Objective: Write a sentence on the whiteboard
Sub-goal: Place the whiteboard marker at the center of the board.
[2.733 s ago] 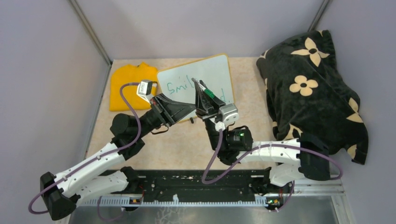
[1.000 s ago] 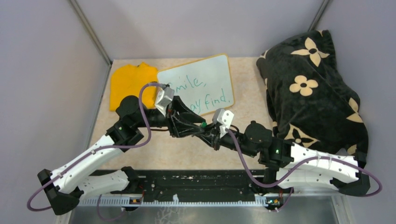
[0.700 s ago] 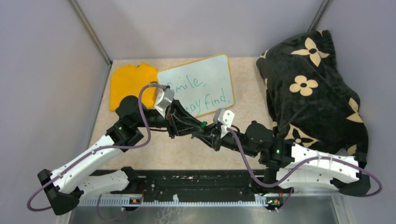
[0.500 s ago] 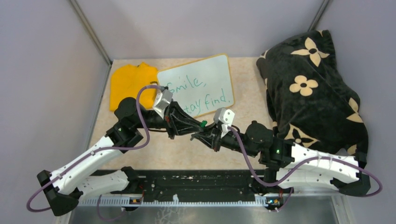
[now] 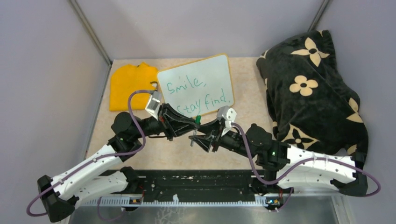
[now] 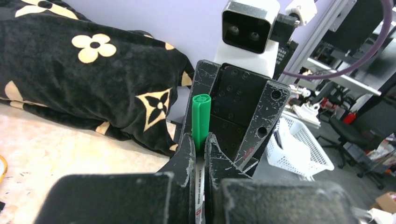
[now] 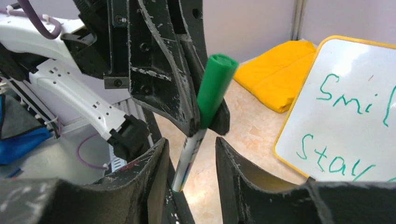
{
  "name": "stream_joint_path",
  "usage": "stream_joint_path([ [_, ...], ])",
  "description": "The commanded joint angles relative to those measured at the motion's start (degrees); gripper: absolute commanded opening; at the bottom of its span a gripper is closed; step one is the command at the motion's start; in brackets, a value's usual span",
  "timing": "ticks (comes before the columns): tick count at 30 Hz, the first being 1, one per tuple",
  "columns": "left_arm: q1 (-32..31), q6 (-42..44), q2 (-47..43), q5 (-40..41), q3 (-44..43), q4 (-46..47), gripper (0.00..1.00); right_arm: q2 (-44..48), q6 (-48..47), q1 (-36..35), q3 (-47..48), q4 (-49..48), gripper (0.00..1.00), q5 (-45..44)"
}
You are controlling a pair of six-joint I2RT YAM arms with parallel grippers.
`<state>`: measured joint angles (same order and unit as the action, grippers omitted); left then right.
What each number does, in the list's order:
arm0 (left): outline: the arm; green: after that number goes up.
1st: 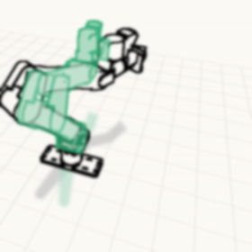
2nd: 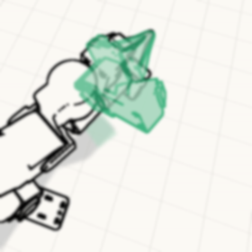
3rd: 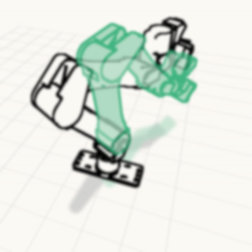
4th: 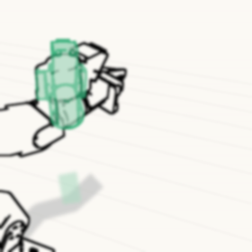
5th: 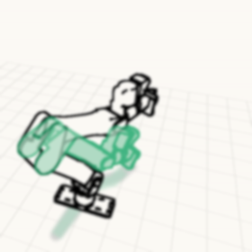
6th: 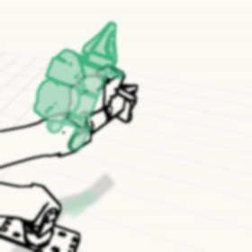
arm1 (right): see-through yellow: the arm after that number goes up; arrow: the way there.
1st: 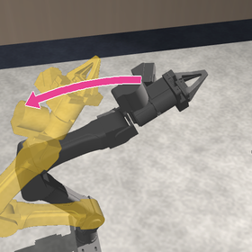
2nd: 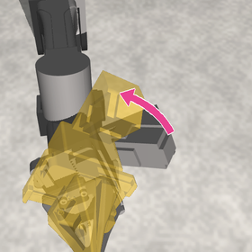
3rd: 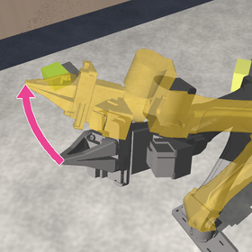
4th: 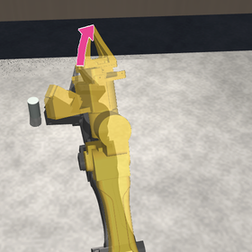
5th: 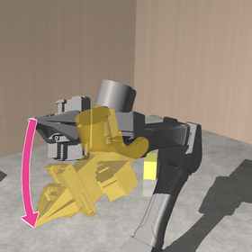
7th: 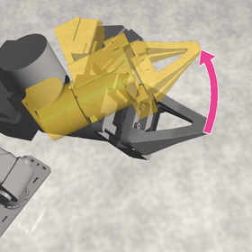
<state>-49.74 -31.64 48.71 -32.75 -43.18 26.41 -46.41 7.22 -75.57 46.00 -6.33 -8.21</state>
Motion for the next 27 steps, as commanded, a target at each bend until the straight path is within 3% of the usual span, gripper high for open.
stream_joint_path([
  [1,0.08,-5.95,-1.47,4.84,2.77,8.47,0.00,2.00,4.65,0.33,-1.94,-9.56,0.41,-4.50],
  [10,0.08,-10.04,-1.18,5.59,5.58,12.79,0.00,0.80,8.79,0.36,-3.12,-14.32,0.36,-7.21],
  [18,0.08,-10.12,-2.65,6.27,7.03,14.63,0.00,-2.05,13.06,1.35,-1.56,-13.56,0.35,-2.23],
  [20,0.08,-9.86,-3.08,6.50,7.22,14.67,0.00,-2.25,15.01,2.35,-1.80,-13.85,0.40,0.15],
  [24,0.08,-9.68,-3.60,6.69,7.57,14.89,0.00,-2.54,18.63,4.16,-2.44,-14.94,0.58,3.45],
  [27,0.08,-9.68,-3.78,6.72,7.58,14.98,0.00,-2.62,20.92,4.92,-3.05,-16.50,0.59,5.02],
])
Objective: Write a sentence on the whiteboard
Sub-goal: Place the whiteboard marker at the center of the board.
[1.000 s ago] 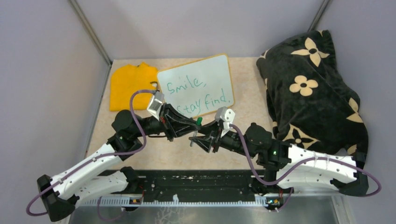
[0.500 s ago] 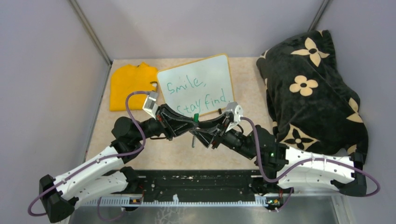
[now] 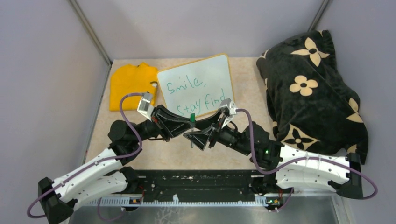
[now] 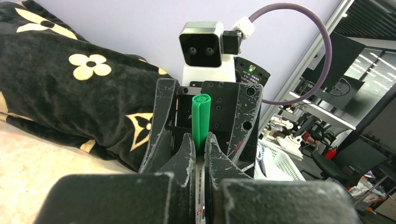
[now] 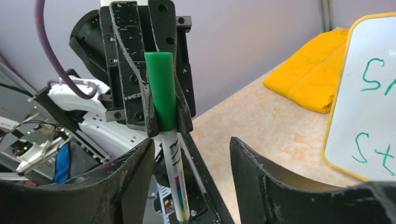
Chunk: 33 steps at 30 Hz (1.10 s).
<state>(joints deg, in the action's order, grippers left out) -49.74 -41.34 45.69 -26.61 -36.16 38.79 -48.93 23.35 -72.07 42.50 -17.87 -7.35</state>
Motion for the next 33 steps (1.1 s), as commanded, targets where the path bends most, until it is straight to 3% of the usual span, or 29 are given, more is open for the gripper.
stream_joint_path([
  [1,0.08,0.01,-0.83,0.50,0.61,2.61,0.00,-0.19,5.30,1.62,0.39,-5.35,0.56,4.81],
  [5,0.08,0.05,-1.22,0.43,0.74,2.61,0.00,-0.90,7.85,2.91,0.14,-7.52,0.36,7.87],
  [9,0.08,0.12,-1.72,0.51,0.98,2.61,0.00,-1.96,11.23,4.85,-0.41,-9.90,0.29,12.30],
  [15,0.08,0.89,-2.62,1.28,1.10,1.52,0.00,-3.05,12.70,5.93,-0.77,-11.18,0.01,15.71],
  [16,0.08,1.28,-2.83,1.71,1.11,1.03,0.00,-2.98,12.39,5.96,-0.76,-10.91,0.00,15.85],
  [17,0.08,1.67,-3.03,2.33,1.10,0.47,0.07,-2.75,11.85,5.96,-0.71,-10.24,0.00,15.88],
  [18,0.08,2.15,-3.40,3.10,1.03,-0.22,0.21,-2.27,10.84,5.98,-0.44,-8.67,0.00,15.54],
  [20,0.08,3.58,-4.34,5.44,0.73,-2.88,0.63,-1.20,8.09,5.93,0.76,-3.56,0.00,14.08],
  [23,0.08,6.67,-7.53,11.30,-0.21,-9.16,0.97,0.22,2.40,5.98,4.11,7.37,0.00,9.37],
  [29,0.08,16.05,-16.33,33.03,-0.81,-26.20,0.99,-2.77,-8.61,5.95,10.54,32.09,0.00,-7.55],
  [33,0.08,25.11,-18.47,43.36,-0.43,-35.22,0.99,-9.30,-11.25,5.98,10.85,40.36,0.00,-14.67],
])
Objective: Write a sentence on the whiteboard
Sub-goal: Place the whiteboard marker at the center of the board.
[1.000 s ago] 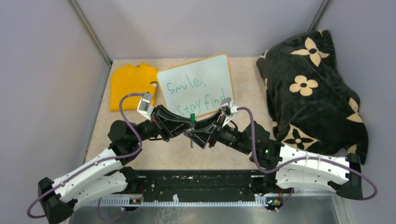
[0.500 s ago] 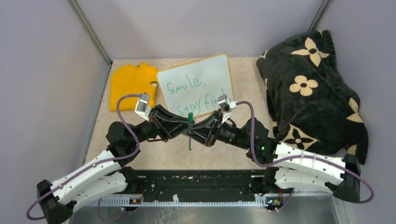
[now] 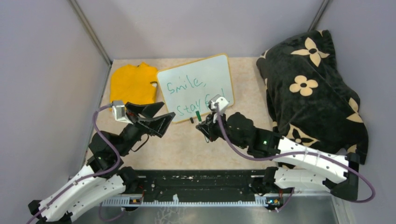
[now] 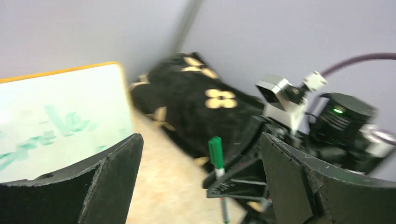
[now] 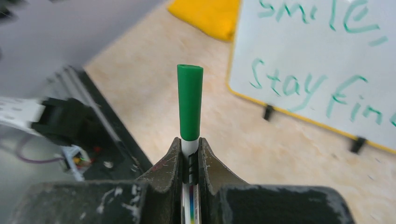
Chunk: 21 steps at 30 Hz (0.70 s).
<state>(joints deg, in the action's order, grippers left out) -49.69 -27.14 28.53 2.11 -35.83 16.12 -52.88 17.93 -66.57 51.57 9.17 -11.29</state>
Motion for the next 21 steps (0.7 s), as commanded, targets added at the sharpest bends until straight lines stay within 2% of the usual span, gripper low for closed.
stream_joint_path([
  [1,0.03,12.89,-1.45,16.35,-0.27,-13.77,0.99,-6.93,-6.03,0.47,1.12,13.56,0.00,-11.13],
  [7,0.03,17.12,0.37,23.07,3.01,-15.85,0.99,-15.14,-4.84,2.30,-3.26,8.91,0.00,-9.71],
  [12,0.03,17.20,2.49,23.98,5.48,-15.86,0.99,-19.16,-3.40,6.67,-4.64,7.21,0.00,-4.85],
  [21,0.03,17.12,5.94,21.92,4.40,-17.70,0.99,-24.79,-2.35,11.17,-5.09,8.08,0.00,-0.53],
])
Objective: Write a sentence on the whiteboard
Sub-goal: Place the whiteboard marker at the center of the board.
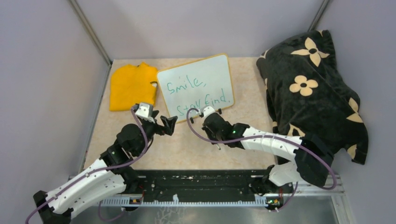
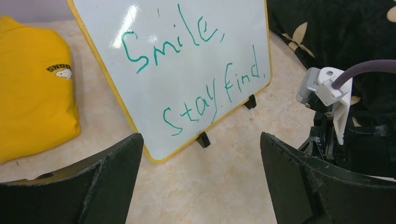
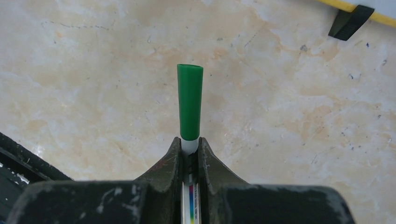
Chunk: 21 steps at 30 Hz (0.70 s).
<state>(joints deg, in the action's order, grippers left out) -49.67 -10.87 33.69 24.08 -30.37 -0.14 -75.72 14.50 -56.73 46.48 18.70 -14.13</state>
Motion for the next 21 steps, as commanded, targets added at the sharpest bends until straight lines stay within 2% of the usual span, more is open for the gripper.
stream_joint_path([
  [1,0.01,0.71,0.98,-0.03,-1.17,-1.85,0.99,-2.38,1.26,1.58,0.01,-1.33,0.00,2.58],
  [21,0.01,0.15,1.94,-3.31,-1.40,-2.10,0.99,-11.71,3.64,5.54,-0.37,-6.34,0.00,6.97],
])
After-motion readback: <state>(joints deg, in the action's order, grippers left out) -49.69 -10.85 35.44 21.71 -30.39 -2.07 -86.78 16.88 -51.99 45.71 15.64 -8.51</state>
